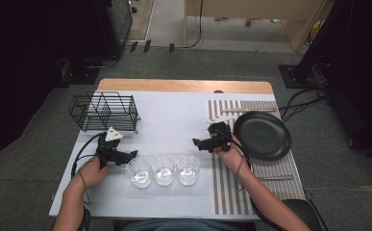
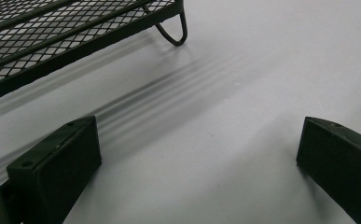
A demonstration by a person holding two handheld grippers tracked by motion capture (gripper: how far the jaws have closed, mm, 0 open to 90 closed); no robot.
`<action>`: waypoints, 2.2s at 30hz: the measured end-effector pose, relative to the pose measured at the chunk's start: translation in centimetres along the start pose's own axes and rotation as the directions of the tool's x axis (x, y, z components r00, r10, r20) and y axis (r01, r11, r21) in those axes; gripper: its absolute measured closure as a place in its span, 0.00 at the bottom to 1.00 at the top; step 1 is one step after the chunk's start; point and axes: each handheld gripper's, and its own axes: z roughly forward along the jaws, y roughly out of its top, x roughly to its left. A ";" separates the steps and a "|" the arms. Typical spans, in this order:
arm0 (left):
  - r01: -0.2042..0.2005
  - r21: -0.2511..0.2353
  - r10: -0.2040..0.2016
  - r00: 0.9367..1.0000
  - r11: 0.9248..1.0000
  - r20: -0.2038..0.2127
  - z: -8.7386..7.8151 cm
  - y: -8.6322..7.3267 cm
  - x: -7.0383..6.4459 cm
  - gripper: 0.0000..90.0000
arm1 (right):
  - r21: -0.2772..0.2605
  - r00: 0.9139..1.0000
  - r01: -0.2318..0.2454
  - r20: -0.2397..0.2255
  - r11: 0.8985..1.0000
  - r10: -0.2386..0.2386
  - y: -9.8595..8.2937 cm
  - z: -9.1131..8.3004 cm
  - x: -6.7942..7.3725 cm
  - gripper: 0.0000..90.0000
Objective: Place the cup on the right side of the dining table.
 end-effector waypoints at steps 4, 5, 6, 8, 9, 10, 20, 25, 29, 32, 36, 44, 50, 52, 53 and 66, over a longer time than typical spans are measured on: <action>0.000 0.000 0.000 1.000 1.000 0.000 0.0 0.0 0.0 0.00 | -0.015 1.000 0.025 -0.013 1.000 -0.025 0.0 -0.2 0.2 0.00; 0.001 0.000 -0.001 1.000 1.000 0.000 0.0 0.0 0.0 0.00 | -0.019 1.000 0.024 -0.011 1.000 -0.024 0.0 -0.3 0.2 0.00; 0.001 0.000 -0.001 1.000 1.000 0.000 0.0 0.0 0.0 0.00 | -0.021 1.000 0.017 -0.015 1.000 -0.017 0.0 -0.4 0.2 0.00; 0.001 0.000 -0.001 1.000 1.000 0.000 0.0 0.0 0.0 0.00 | -0.028 1.000 0.009 -0.017 1.000 -0.009 0.0 -0.5 0.3 0.00; 0.001 0.000 -0.001 1.000 1.000 0.000 0.0 0.0 0.0 0.00 | -0.029 1.000 0.005 -0.018 1.000 -0.005 0.0 -0.6 0.3 0.00; 0.001 0.000 -0.001 1.000 1.000 0.000 0.0 0.0 0.0 0.00 | -0.038 1.000 0.007 -0.022 0.999 -0.008 0.1 -0.8 0.4 0.00; 0.000 0.000 0.000 1.000 1.000 0.000 0.0 0.0 0.0 0.00 | -0.053 0.999 0.022 -0.022 0.998 -0.023 0.2 -1.4 0.9 0.00; 0.001 0.000 -0.001 1.000 1.000 0.000 0.0 0.0 0.0 0.00 | -0.061 0.999 0.035 -0.020 0.998 -0.036 0.2 -1.6 1.2 0.00; 0.001 0.000 -0.001 1.000 1.000 0.001 0.0 0.0 0.0 0.00 | -0.062 0.999 0.031 -0.009 0.998 -0.031 0.2 -1.8 1.3 0.00; 0.001 0.000 -0.001 1.000 1.000 0.000 0.0 0.0 0.0 0.00 | -0.066 0.999 0.033 -0.009 0.997 -0.034 0.2 -1.9 1.3 0.00; 0.001 -0.001 -0.001 1.000 1.000 0.000 0.0 0.0 0.0 0.00 | -0.071 0.999 0.033 -0.006 0.997 -0.033 0.3 -2.0 1.4 0.01; 0.001 -0.001 -0.001 1.000 1.000 0.000 0.0 0.0 0.0 0.00 | -0.095 0.999 0.032 -0.013 0.995 -0.034 0.4 -2.6 1.7 0.01; 0.001 0.000 -0.001 1.000 1.000 0.000 0.0 0.0 0.0 0.00 | -0.105 1.000 0.024 -0.013 0.994 -0.025 0.3 -3.1 1.8 0.01; 0.001 0.000 -0.001 1.000 1.000 0.001 0.0 0.0 0.0 0.00 | -0.106 1.000 0.021 -0.017 0.994 -0.023 0.3 -3.1 1.8 0.01; 0.001 0.000 -0.001 1.000 1.000 0.000 0.0 0.0 0.0 0.00 | -0.104 1.000 0.018 -0.016 0.994 -0.019 0.3 -3.2 1.9 0.01; 0.001 -0.001 -0.001 1.000 1.000 0.000 0.0 0.0 0.0 0.00 | -0.116 0.998 0.021 -0.051 0.993 -0.027 0.3 -3.9 2.5 0.03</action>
